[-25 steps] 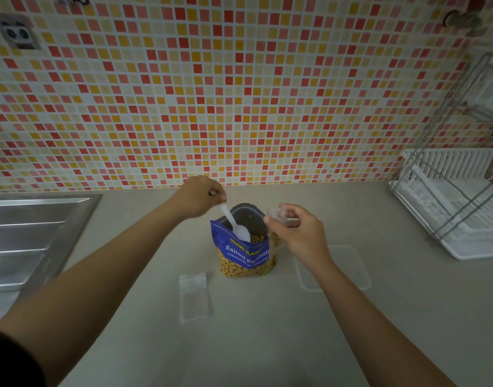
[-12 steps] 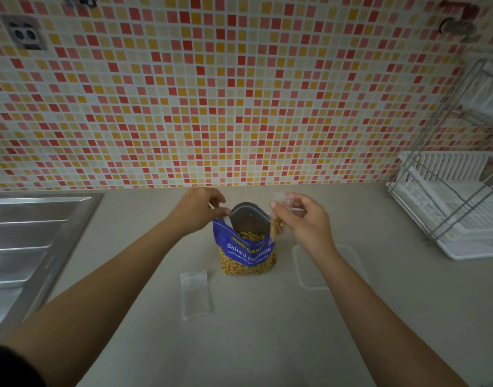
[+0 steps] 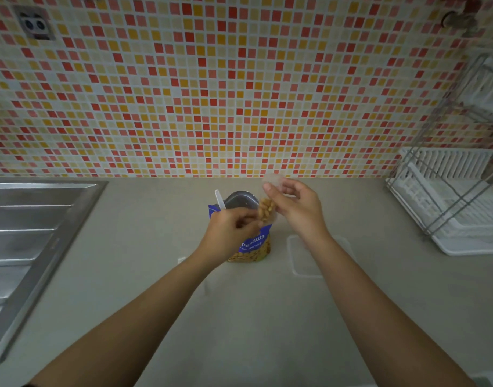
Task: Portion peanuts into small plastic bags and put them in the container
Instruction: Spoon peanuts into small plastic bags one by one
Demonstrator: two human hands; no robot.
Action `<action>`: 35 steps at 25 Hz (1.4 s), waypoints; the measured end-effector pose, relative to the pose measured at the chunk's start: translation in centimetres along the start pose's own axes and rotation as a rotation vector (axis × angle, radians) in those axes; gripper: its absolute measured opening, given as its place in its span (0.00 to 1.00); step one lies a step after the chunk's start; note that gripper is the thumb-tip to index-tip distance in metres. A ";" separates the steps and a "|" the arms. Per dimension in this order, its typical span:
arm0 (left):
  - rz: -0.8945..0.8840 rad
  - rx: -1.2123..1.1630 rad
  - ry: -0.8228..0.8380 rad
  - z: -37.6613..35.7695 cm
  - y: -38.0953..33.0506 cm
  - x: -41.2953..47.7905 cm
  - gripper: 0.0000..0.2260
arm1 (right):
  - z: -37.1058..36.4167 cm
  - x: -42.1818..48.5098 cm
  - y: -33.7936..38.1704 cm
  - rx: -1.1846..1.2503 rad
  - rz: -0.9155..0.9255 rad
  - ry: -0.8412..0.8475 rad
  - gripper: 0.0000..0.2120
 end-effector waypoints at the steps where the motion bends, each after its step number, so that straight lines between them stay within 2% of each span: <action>1: 0.040 -0.039 -0.020 -0.3 0.2 -0.2 0.10 | 0.3 0.0 -0.3 0.009 -0.015 0.037 0.22; 5: 0.244 -0.311 -0.015 -2.9 1.3 -2.1 0.06 | 2.7 -0.3 -2.0 0.060 -0.056 0.111 0.05; 7: 0.320 -0.445 0.030 -5.5 1.7 -3.5 0.04 | 4.2 -0.5 -4.4 0.076 -0.111 0.110 0.04; 10: 0.449 -0.495 0.098 -10.1 3.4 -6.2 0.05 | 6.6 -1.6 -10.0 0.090 -0.270 0.083 0.05; 13: 0.605 -0.438 0.194 -14.4 6.2 -9.3 0.05 | 8.9 -2.9 -16.9 -0.072 -0.398 0.031 0.08; 16: 0.674 -0.222 0.264 -17.2 7.9 -11.1 0.03 | 10.3 -3.1 -22.6 -0.254 -0.446 -0.005 0.08; 21: 0.652 0.059 0.280 -18.4 7.6 -11.2 0.13 | 9.8 -2.6 -23.7 -0.527 -0.288 -0.038 0.08; 25: 0.645 0.124 0.242 -17.7 7.6 -11.2 0.09 | 10.4 -3.5 -22.3 -0.480 -0.260 -0.159 0.09; 28: 0.584 0.155 0.168 -14.7 7.3 -10.3 0.11 | 9.9 -3.9 -19.7 -0.461 -0.164 -0.179 0.06; 31: 0.545 0.188 0.056 -9.9 7.6 -9.1 0.09 | 7.0 -3.9 -16.0 -0.452 -0.004 -0.110 0.07; 35: 0.612 0.291 -0.120 -2.5 10.4 -9.1 0.07 | -0.6 -3.8 -13.3 -0.479 0.087 0.075 0.05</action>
Point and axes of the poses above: each hand's wrist, its own x-axis towards the middle knuckle, its own z-axis out of the back of the hand, y = z × x, the point moved 6 cm from there along x, towards the middle knuckle, and after that the axes turned 9 degrees about -z, right-handed, at the moved point
